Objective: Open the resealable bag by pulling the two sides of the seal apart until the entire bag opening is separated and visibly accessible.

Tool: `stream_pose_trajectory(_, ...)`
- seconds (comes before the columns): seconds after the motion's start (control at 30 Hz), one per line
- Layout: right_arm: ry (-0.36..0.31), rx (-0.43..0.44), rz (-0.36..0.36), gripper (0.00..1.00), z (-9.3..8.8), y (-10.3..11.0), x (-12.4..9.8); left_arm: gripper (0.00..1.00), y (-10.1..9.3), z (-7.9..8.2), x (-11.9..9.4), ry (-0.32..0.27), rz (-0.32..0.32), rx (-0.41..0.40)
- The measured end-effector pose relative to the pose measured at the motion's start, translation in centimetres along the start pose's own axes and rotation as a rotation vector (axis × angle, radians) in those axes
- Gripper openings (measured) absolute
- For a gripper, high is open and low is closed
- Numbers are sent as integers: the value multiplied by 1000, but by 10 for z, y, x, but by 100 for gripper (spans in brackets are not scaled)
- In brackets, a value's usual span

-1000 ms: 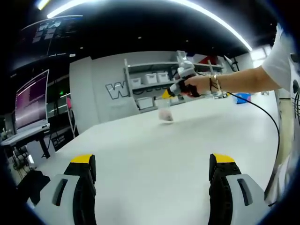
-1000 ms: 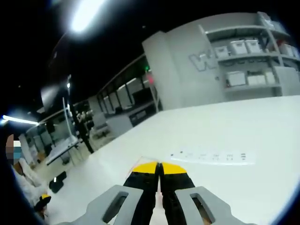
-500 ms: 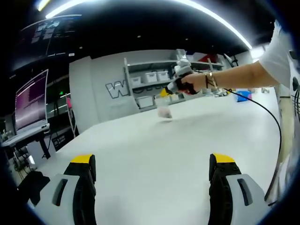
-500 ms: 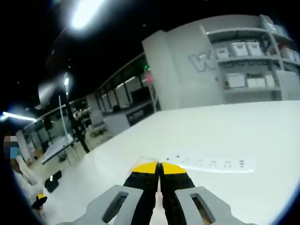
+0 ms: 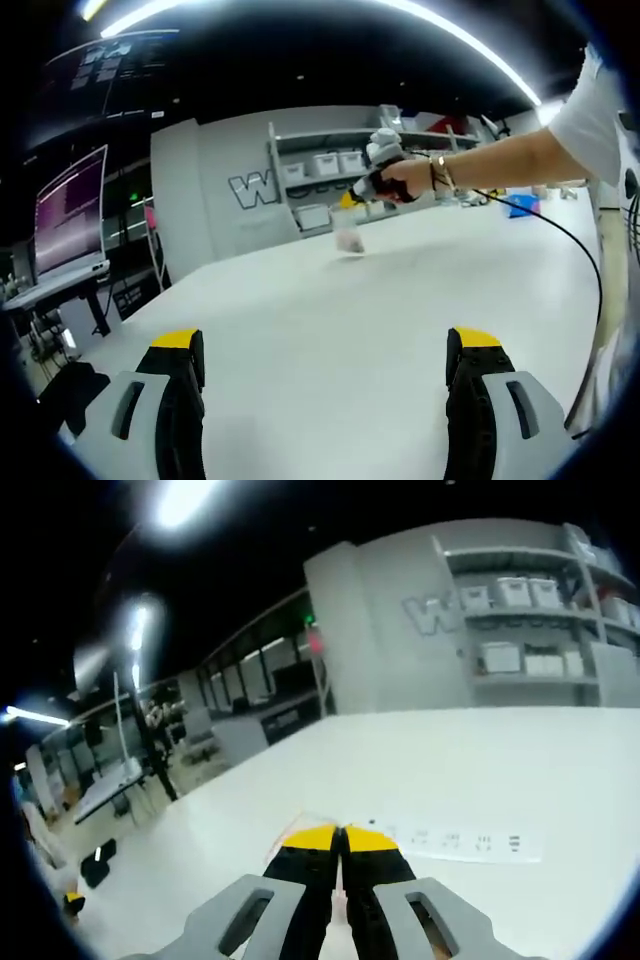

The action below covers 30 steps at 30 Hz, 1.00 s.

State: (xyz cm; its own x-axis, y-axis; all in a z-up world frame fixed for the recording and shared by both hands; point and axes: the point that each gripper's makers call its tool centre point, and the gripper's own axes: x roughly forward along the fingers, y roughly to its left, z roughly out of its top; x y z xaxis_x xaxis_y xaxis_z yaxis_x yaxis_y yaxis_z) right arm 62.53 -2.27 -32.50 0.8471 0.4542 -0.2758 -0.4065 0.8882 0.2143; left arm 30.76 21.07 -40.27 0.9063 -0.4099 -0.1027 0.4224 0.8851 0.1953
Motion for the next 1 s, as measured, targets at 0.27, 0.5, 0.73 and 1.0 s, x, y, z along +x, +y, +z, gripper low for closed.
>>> stream_pose_trajectory(0.27,6,-55,-35,0,-2,-1,12,100,2,-4,1,9,5,-4)
stream_pose_trajectory(0.5,10,-112,-30,0,-13,13,23,100,1,-7,3,18,3,-5)
stream_pose_trajectory(0.73,34,-128,0,0,-39,33,39,100,1,-9,2,22,5,-8)
stream_pose_trajectory(1.0,78,-176,26,0,-81,54,35,100,5,-8,-2,19,11,-9)
